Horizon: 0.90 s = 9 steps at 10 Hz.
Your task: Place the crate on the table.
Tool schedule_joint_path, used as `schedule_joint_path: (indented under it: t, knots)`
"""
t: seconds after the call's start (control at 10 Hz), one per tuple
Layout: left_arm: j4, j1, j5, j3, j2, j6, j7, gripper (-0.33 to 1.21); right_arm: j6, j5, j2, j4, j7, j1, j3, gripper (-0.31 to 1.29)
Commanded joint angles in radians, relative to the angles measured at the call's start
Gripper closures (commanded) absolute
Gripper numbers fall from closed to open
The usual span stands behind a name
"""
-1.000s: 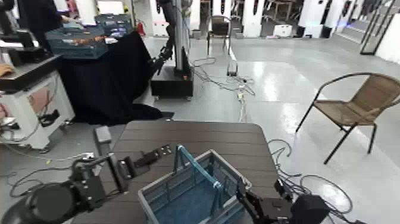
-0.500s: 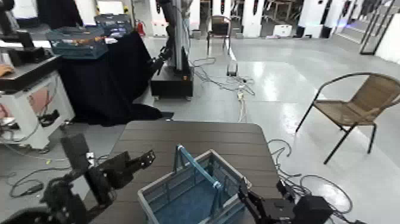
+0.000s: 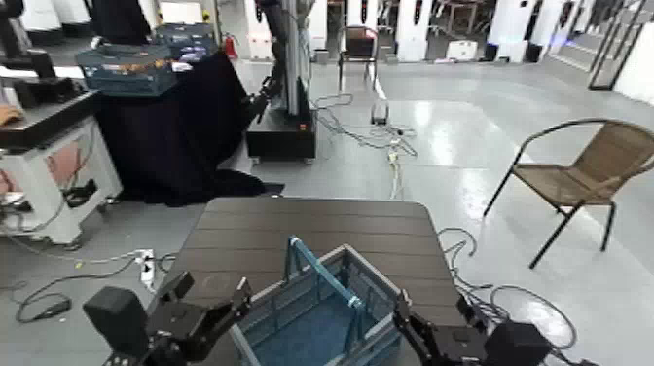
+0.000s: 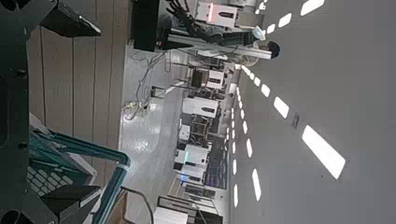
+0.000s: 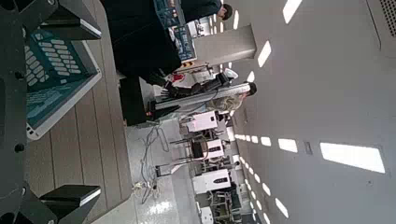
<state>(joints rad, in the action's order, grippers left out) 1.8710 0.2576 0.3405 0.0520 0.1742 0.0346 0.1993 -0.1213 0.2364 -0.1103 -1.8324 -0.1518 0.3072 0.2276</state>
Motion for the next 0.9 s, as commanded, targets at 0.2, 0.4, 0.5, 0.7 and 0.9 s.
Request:
schedule_joint_path:
  t: [0.2, 0.4, 0.5, 0.7, 0.9]
  knots:
    - [-0.021, 0.060, -0.115, 0.012, -0.019, -0.082, -0.008, 0.10, 0.008, -0.002, -0.002, -0.005, 0.000, 0.006, 0.001, 0.14]
    - [-0.021, 0.062, -0.130, 0.014, -0.019, -0.097, -0.009, 0.11, 0.009, -0.003, -0.002, -0.007, 0.000, 0.009, -0.001, 0.14]
    - [-0.023, 0.062, -0.135, 0.016, -0.019, -0.104, -0.009, 0.11, 0.011, -0.003, -0.002, -0.007, 0.000, 0.007, -0.001, 0.14]
    - [-0.027, 0.062, -0.138, 0.017, -0.018, -0.111, -0.011, 0.11, 0.014, -0.005, -0.002, -0.007, 0.000, 0.007, -0.001, 0.14]
    - [-0.029, 0.057, -0.137, 0.019, -0.015, -0.111, -0.009, 0.11, 0.015, -0.005, -0.002, -0.007, 0.000, 0.007, -0.001, 0.14]
